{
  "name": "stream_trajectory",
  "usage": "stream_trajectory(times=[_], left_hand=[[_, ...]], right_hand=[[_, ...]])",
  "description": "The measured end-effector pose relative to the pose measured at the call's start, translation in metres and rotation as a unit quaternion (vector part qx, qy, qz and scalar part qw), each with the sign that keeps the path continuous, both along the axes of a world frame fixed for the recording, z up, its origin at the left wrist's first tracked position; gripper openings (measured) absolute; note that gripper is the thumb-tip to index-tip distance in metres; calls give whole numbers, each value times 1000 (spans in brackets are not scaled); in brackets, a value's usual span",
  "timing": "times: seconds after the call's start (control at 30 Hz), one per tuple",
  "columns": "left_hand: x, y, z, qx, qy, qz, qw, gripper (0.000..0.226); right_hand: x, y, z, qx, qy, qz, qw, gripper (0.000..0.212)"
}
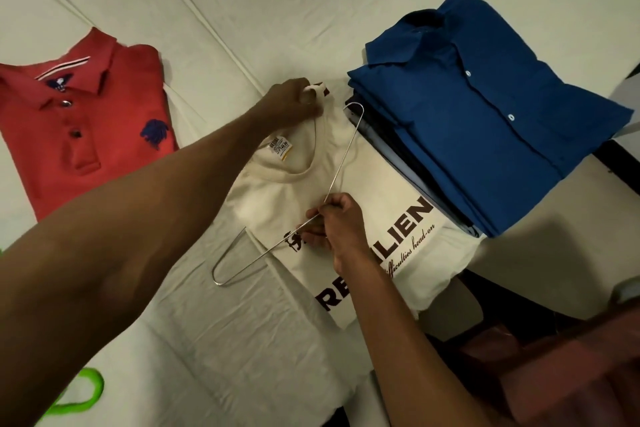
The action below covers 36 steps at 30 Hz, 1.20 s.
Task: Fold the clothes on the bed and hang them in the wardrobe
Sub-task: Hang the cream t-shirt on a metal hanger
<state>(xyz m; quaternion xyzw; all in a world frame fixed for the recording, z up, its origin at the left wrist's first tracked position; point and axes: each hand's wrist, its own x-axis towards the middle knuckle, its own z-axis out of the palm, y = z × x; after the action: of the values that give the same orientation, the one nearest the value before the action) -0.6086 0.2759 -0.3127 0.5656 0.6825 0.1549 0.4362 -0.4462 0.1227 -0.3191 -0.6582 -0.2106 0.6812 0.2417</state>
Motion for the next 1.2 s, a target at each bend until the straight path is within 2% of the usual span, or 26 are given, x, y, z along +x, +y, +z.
stream_trajectory(times=[0.07,0.2,0.3,0.43,0.5,0.6,0.77,0.87,1.07,1.2], left_hand=[[-4,-4,-7,1,3,26,1000,34],[-19,-8,5,-83,-49,23,995,53],[-36,-12,23,-138,-21,-26,990,49],[-59,-22,24,-168,27,-43,984,45],[-62,-30,19,-154,90,-75,981,42],[-56,-39,8,-87,186,-113,972,38],[-55,-50,-5,-53,176,-56,981,30],[-50,-59,-7,-26,199,-37,979,26],[-22,-92,-14,72,249,54,964,50],[-17,-101,-20,53,265,63,961,63]], right_hand=[[4,-9,-2,-9,-18,2,1000,11],[14,-17,1,-13,16,-18,1000,11],[14,-19,4,-8,30,-27,999,10],[11,-23,7,-3,18,-46,999,10],[12,-26,8,0,8,-56,998,9],[18,-34,9,4,1,-72,997,7],[40,-52,11,9,-13,-113,993,10],[56,-62,12,11,-25,-115,993,11],[74,-85,17,25,-82,-133,987,13],[92,-102,17,19,-116,-178,977,12]])
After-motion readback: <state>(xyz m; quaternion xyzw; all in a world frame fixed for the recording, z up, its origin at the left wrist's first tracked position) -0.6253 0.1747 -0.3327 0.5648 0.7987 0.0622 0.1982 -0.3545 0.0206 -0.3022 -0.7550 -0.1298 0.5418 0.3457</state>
